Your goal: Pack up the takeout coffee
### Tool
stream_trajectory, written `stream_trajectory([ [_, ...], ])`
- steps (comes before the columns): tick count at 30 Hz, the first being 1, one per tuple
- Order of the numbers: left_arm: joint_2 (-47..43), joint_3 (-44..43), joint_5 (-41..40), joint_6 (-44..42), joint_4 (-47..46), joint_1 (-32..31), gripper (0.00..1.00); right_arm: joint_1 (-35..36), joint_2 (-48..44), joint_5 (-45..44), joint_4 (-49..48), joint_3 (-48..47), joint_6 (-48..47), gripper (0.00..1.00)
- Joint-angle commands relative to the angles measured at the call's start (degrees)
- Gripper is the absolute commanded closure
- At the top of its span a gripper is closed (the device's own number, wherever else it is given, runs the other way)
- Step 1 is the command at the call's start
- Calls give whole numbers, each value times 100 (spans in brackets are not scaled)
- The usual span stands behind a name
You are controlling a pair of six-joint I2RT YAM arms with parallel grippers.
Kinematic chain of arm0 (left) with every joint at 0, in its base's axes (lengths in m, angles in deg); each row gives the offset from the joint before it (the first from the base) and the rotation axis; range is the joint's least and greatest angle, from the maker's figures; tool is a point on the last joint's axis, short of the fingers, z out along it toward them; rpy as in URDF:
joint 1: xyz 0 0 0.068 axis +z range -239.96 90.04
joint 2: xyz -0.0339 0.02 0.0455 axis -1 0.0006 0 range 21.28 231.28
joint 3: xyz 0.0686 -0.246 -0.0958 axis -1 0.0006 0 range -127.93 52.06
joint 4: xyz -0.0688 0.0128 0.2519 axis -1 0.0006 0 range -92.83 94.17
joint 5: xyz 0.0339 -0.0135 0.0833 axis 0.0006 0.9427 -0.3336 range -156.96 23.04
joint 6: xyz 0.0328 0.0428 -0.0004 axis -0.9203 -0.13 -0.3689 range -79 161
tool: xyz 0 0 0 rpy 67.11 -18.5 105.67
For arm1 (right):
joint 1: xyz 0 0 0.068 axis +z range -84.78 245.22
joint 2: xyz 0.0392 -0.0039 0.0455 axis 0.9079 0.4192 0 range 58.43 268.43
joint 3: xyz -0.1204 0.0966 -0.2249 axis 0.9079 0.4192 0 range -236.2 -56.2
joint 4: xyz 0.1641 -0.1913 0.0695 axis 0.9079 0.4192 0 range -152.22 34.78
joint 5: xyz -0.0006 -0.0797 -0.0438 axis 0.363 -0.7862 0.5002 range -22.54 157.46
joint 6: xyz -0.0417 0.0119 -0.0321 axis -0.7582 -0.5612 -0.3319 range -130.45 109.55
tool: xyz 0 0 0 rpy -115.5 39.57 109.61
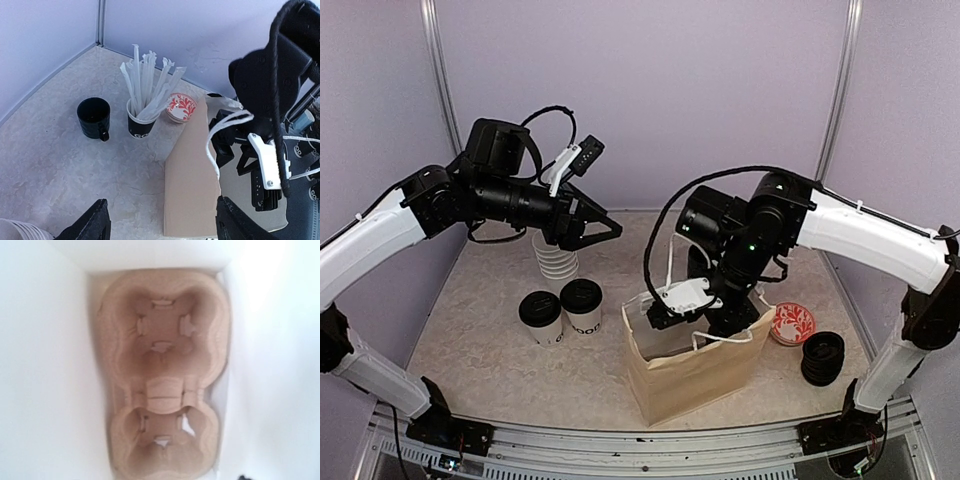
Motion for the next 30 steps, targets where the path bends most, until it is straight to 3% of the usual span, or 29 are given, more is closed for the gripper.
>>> stream_trajectory([
  [1, 255, -187, -137, -28, -94, -480, 29, 62, -327, -37, 99, -418, -133, 34],
  [15, 1535, -597, 241, 533, -1650, -905, 30, 62, -736, -94, 111, -733, -313, 33],
  [18, 1762, -843, 558, 543, -1734, -932, 45, 62, -825, -137, 113, -944, -355, 34],
  [21, 1985, -1269, 679, 363, -1359, -936, 85, 57, -940, -217, 103, -1458, -423, 35],
  [23, 1973, -1391, 599, 206, -1169, -941, 100, 47, -1022, -289, 96, -1890, -487, 35],
  [27, 1692, -1507, 496, -35, -902, -949, 100, -245, -1128, -515, -35, -2582, -569, 33],
  [30, 1496, -1499, 499, -40, -820, -1033, 100, -1068, -1340, -346, -485, -2535, -668, 31],
])
